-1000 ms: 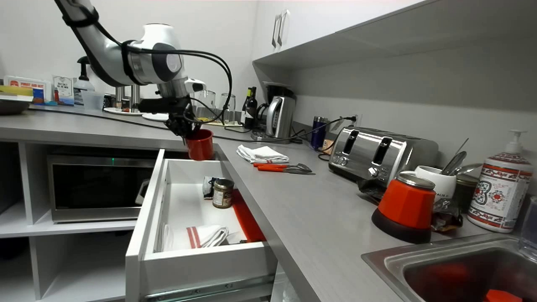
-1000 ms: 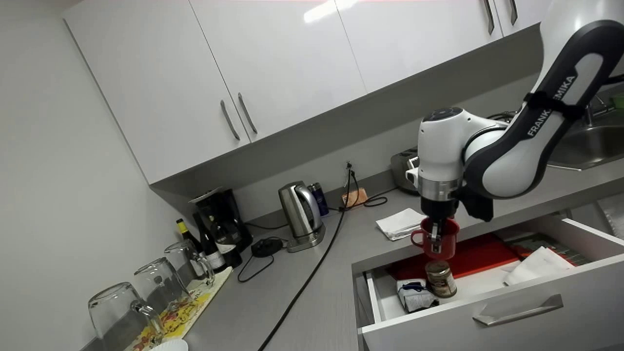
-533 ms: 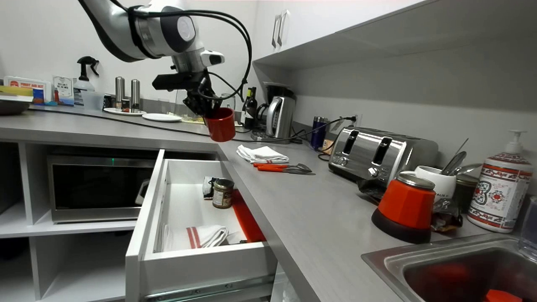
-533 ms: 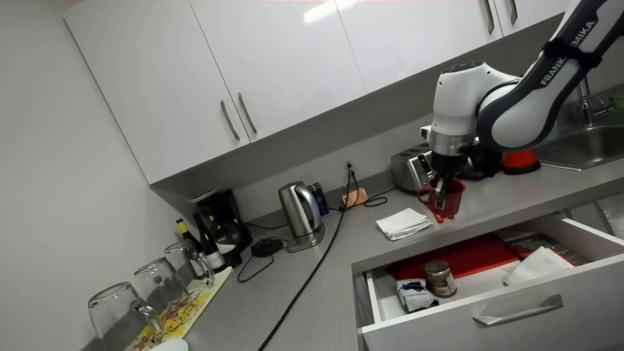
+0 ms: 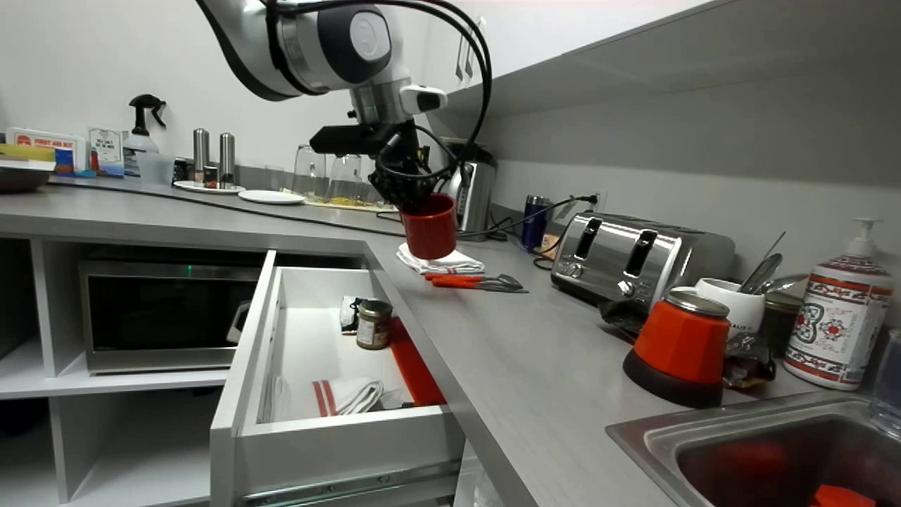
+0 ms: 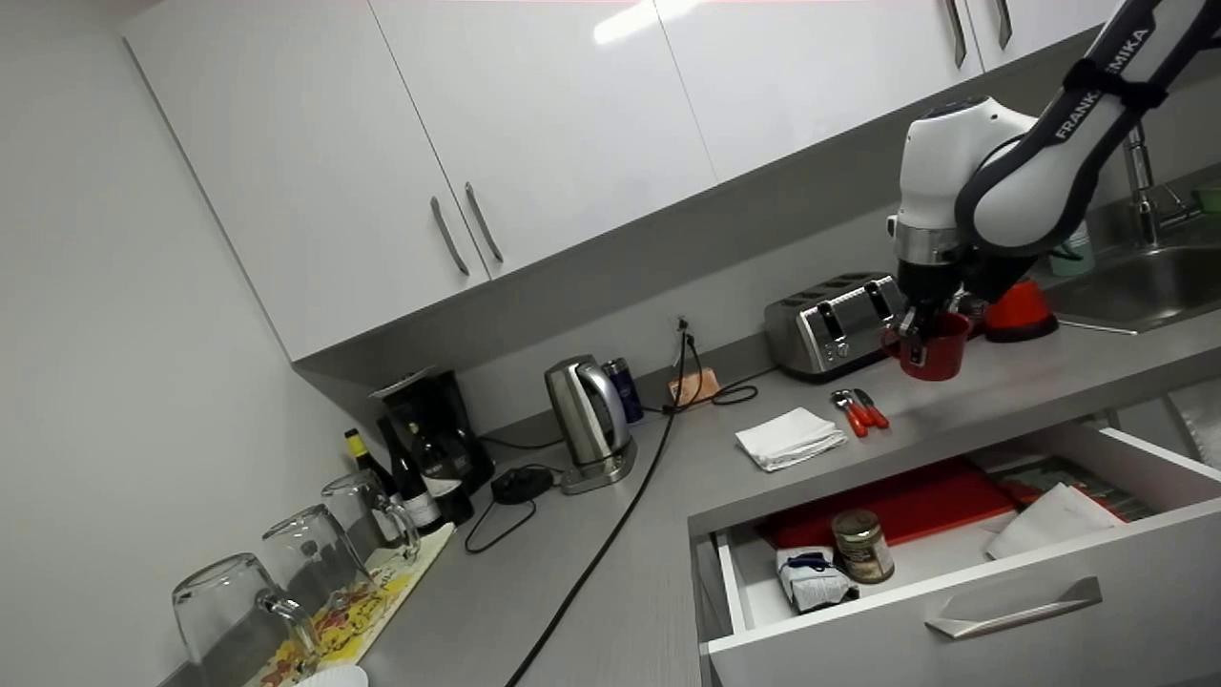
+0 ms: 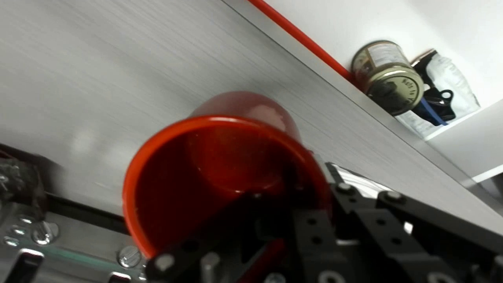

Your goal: Open the topmost drawer, remove a red mug from it, put the mug on the counter, and then close the drawer

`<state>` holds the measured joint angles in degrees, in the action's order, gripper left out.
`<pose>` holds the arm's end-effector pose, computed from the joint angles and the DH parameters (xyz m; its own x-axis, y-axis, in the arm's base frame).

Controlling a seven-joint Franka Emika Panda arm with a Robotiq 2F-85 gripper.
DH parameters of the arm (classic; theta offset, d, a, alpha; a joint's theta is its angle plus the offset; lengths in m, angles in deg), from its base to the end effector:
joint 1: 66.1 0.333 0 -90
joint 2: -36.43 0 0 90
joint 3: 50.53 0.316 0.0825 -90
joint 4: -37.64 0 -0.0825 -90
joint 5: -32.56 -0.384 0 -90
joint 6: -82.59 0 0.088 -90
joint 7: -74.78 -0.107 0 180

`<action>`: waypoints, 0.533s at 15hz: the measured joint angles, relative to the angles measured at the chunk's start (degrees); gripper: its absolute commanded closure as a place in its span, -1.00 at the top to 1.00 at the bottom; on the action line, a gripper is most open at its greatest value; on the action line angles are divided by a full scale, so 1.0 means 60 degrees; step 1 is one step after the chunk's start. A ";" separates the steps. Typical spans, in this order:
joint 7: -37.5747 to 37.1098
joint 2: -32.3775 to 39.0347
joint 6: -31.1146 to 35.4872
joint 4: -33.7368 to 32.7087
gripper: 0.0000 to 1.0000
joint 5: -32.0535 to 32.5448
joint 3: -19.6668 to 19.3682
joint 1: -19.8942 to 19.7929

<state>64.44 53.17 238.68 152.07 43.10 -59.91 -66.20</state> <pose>0.6310 -0.0927 0.3627 0.8922 -0.1343 0.4312 -0.1991 -0.9740 0.1085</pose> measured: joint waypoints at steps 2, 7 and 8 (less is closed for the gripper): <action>0.0081 0.0057 -0.0322 0.0040 -0.98 -0.0443 0.0035 -0.0357; 0.0085 0.0395 -0.0995 -0.0059 -0.98 -0.1168 0.0092 -0.0762; 0.0046 0.0508 -0.1114 -0.0149 -0.98 -0.1228 0.0092 -0.0789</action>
<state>64.71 56.22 232.00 151.17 35.73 -59.36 -70.93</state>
